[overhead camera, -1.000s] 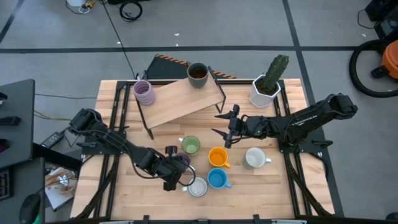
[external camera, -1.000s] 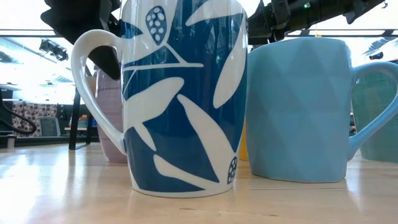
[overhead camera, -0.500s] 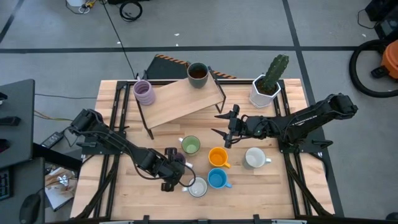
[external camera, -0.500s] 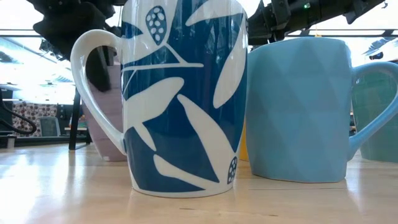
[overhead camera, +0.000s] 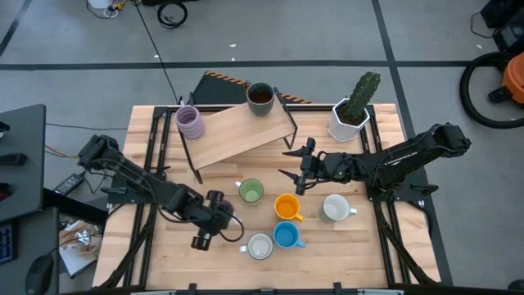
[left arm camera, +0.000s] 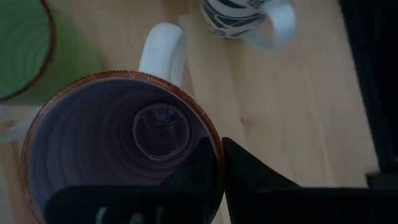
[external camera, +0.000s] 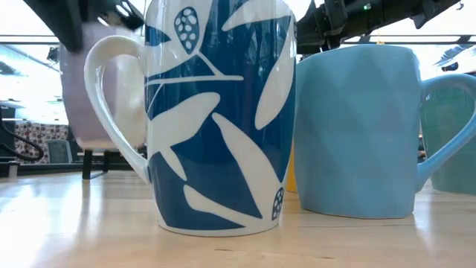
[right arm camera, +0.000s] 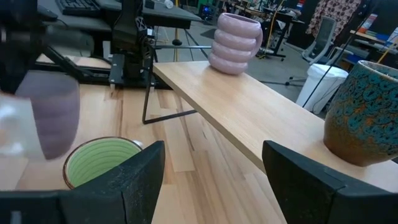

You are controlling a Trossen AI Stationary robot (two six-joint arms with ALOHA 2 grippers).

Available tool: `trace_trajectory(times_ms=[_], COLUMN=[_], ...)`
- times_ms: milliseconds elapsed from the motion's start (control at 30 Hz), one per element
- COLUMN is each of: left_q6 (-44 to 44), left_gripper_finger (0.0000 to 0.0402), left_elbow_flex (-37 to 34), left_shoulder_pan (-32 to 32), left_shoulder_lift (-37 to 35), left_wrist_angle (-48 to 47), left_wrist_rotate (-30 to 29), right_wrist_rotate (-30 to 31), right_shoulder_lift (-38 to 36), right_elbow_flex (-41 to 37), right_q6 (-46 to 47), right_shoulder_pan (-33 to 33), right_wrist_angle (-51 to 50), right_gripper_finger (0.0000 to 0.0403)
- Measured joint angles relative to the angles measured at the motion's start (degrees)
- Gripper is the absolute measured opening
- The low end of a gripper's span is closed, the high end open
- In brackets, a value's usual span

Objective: Place coffee mugs
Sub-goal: Put the purple mug on the shelf aligned with the other purple mug

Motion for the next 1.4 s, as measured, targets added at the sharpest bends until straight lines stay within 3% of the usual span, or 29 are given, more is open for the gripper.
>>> trace_trajectory(times_ms=[233,633,1033,1400], left_q6=[6.36,14.7,22.84,31.74], left_gripper_finger=[0.0025,0.0025,0.0026,0.0026], left_elbow_flex=[0.02,0.48,16.17,16.51], left_shoulder_pan=[1.67,10.86,13.39,23.15], left_shoulder_lift=[-6.72,-15.88,-15.94,-15.99], left_wrist_angle=[-0.47,-1.92,-22.91,-31.19], left_wrist_rotate=[-0.52,0.37,-7.19,-4.23], right_wrist_rotate=[-0.02,-0.07,-0.08,-2.47], right_shoulder_lift=[0.0,0.0,0.0,0.0], right_elbow_flex=[0.0,0.0,-0.02,-0.02], right_q6=[0.2,0.86,0.31,-0.66], right_shoulder_pan=[0.0,0.0,-0.21,-3.16], right_wrist_angle=[0.02,0.15,-0.06,0.04], right_gripper_finger=[0.0275,0.0275,0.0275,0.0275])
